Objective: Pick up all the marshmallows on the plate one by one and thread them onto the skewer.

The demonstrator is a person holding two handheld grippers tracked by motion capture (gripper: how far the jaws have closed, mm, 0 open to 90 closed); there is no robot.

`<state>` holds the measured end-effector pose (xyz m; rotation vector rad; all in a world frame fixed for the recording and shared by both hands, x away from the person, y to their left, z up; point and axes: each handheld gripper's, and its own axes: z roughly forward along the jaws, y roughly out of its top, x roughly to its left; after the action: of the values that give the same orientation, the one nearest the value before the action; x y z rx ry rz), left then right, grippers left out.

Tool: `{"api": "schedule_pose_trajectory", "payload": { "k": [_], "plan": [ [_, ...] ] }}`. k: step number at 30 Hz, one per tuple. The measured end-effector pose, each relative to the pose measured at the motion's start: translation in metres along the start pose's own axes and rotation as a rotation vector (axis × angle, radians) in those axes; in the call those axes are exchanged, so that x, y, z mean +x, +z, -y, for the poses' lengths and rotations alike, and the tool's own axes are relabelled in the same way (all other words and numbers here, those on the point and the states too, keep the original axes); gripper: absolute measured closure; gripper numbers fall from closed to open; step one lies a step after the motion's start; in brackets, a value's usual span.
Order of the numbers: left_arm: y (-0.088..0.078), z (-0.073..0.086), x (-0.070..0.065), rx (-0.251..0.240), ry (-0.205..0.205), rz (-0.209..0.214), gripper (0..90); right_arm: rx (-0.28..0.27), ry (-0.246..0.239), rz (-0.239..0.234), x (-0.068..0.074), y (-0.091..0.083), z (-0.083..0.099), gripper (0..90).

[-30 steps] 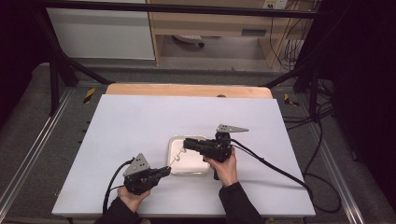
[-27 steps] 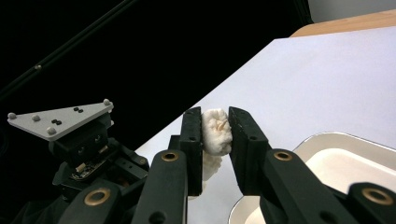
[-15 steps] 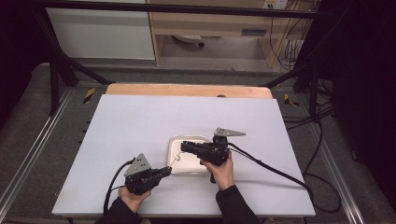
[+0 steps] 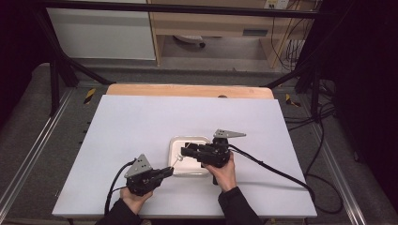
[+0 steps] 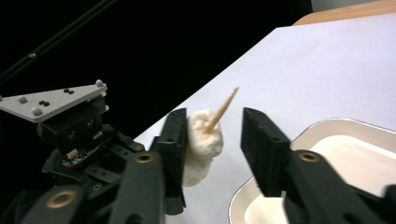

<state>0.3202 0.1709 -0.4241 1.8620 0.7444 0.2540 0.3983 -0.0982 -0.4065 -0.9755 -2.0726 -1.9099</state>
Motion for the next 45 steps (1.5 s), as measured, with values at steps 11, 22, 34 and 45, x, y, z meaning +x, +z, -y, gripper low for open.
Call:
{"api": "schedule_pose_trajectory", "payload": {
  "k": [11, 22, 34, 45],
  "plan": [
    [0.0, 0.0, 0.001, -0.013, 0.012, 0.003, 88.7, 0.0, -0.036, 0.026, 0.002, -0.003, -0.002, 42.4],
    [0.001, 0.0, 0.002, 0.01, 0.005, -0.004, 88.6, 0.029, -0.109, 0.067, 0.006, -0.011, -0.005, 17.6],
    [0.0, 0.0, 0.004, 0.027, 0.013, -0.005, 88.6, 0.139, -0.179, 0.17, -0.003, -0.027, 0.002, 3.2],
    [0.0, -0.002, 0.006, 0.058, 0.007, -0.021, 88.5, 0.242, -0.269, 0.293, -0.022, -0.055, 0.018, 0.6]
  ]
}}
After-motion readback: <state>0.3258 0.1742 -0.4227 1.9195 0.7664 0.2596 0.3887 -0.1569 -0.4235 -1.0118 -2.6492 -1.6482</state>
